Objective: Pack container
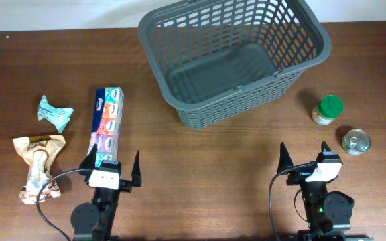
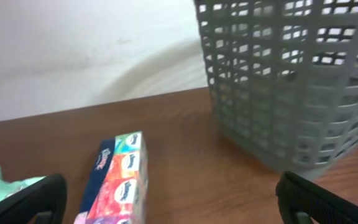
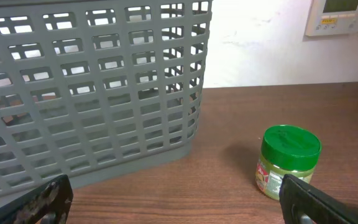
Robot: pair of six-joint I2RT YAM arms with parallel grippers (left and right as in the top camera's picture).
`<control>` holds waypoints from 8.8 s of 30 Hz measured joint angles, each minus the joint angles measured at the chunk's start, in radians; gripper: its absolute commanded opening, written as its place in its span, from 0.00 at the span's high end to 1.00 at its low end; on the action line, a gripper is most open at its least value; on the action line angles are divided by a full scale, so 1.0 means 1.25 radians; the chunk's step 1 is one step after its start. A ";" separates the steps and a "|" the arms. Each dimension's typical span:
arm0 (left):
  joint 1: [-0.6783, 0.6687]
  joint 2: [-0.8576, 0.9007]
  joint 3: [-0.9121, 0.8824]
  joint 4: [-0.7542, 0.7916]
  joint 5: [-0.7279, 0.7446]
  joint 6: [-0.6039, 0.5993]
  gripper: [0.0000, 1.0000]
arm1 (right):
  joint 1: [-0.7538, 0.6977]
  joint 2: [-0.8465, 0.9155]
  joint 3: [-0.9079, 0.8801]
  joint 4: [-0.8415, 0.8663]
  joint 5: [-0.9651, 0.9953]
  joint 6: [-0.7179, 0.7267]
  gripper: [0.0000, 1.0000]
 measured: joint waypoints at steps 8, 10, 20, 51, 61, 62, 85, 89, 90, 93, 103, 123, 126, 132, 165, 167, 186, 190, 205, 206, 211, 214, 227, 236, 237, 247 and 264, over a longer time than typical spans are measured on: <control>0.000 0.000 0.014 0.168 0.227 -0.048 0.01 | 0.000 0.000 0.002 0.045 -0.099 0.002 0.01; 0.000 0.005 0.047 0.126 0.321 -0.085 0.01 | 0.000 0.000 0.016 0.032 -0.162 0.002 0.01; 0.000 0.048 0.300 -0.077 0.631 -0.148 0.01 | 0.001 0.031 0.338 -0.337 -0.346 -0.022 0.01; -0.059 0.352 0.611 -0.345 0.521 -0.488 0.00 | 0.002 0.801 1.419 -0.942 -0.259 -0.109 0.01; -0.493 0.684 0.905 -0.522 0.217 -0.496 0.00 | 0.002 0.921 1.695 -1.079 -0.252 -0.072 0.01; -0.539 0.719 0.936 -0.552 0.169 -0.491 0.00 | 0.002 0.945 1.727 -1.121 -0.249 -0.070 0.01; -0.809 1.021 1.071 -0.794 -0.164 -0.458 0.01 | 0.002 1.176 1.807 -1.107 -0.256 -0.077 0.01; -0.819 1.026 1.073 -0.796 -0.181 -0.458 0.00 | 0.002 1.224 1.808 -1.100 -0.282 -0.084 0.01; -0.819 1.029 1.073 -0.796 -0.184 -0.458 0.00 | 0.002 1.237 1.808 -1.097 -0.285 -0.086 0.01; -0.819 1.041 1.073 -0.796 -0.190 -0.458 0.01 | 0.002 1.284 1.807 -1.056 -0.306 -0.092 0.01; -0.819 1.054 1.074 -0.797 -0.190 -0.461 0.01 | 0.002 1.329 1.808 -0.863 -0.330 -0.098 0.01; -0.819 1.054 1.074 -0.797 -0.128 -0.464 0.98 | 0.002 1.466 1.808 -0.885 -0.318 -0.081 0.47; -0.819 1.054 1.074 -0.796 -0.128 -0.464 0.98 | 0.002 1.466 1.808 -0.913 -0.301 -0.079 0.76; -0.819 1.054 1.074 -0.741 -0.148 -0.480 0.98 | 0.002 1.477 1.808 -0.974 -0.228 -0.081 0.96; -0.819 1.158 1.075 -0.634 -0.329 -0.575 0.98 | 0.002 1.538 1.808 -0.994 -0.028 -0.023 0.96; -0.819 1.158 1.075 -0.625 -0.337 -0.575 0.98 | 0.002 1.538 1.808 -0.994 -0.027 -0.023 0.96; -0.754 1.158 1.075 -0.597 -0.397 -0.575 0.98 | 0.002 1.558 1.808 -1.018 -0.022 -0.023 0.96; -0.738 1.158 1.075 -0.597 -0.400 -0.575 0.98 | 0.002 1.564 1.808 -1.024 -0.022 -0.023 0.96; -0.710 1.158 1.075 -0.594 -0.400 -0.575 0.98 | 0.002 1.565 1.794 -1.032 -0.022 -0.023 0.96; -0.703 1.158 1.075 -0.595 -0.400 -0.575 0.98 | 0.002 1.565 1.789 -1.032 -0.022 -0.023 0.96; -0.678 1.158 1.075 -0.594 -0.400 -0.575 0.98 | 0.002 1.565 1.775 -1.032 -0.023 -0.023 0.96; -0.665 1.158 1.075 -0.594 -0.400 -0.575 0.98 | 0.002 1.565 1.775 -1.031 -0.024 -0.023 0.96; -0.614 1.158 1.075 -0.595 -0.401 -0.575 0.98 | 0.002 1.565 1.775 -1.036 -0.038 -0.023 0.96; -0.595 1.158 1.075 -0.595 -0.401 -0.575 0.98 | 0.002 1.565 1.775 -1.048 -0.050 -0.023 0.96; -0.591 1.158 1.075 -0.595 -0.401 -0.575 0.98 | 0.002 1.565 1.775 -1.050 -0.050 -0.023 0.96; -0.548 1.158 1.075 -0.595 -0.402 -0.575 0.98 | 0.007 1.565 1.775 -1.065 -0.053 -0.023 0.96; -0.466 1.158 1.075 -0.598 -0.402 -0.575 0.98 | 0.068 1.565 1.775 -1.089 -0.053 -0.031 0.96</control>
